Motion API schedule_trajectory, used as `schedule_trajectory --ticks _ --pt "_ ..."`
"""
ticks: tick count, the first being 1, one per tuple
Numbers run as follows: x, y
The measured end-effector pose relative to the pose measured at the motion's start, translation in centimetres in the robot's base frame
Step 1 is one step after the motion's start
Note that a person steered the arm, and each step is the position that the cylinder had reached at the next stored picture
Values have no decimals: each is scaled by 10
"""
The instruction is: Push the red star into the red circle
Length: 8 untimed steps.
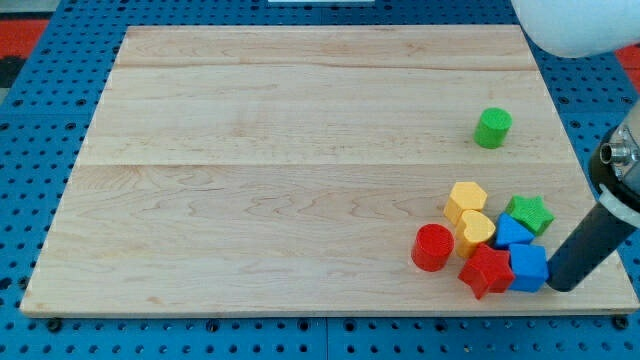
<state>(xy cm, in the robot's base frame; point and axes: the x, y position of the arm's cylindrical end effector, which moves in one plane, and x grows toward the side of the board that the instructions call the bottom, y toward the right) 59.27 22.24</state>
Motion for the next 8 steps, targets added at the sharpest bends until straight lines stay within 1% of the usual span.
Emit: schedule_trajectory --ticks 2,3,4,5,6,7,8 --pt "-9 -13" --pt "-9 9" --pt "1 22" --pt "25 18" --pt "24 15" --pt "25 3" --pt "26 -35"
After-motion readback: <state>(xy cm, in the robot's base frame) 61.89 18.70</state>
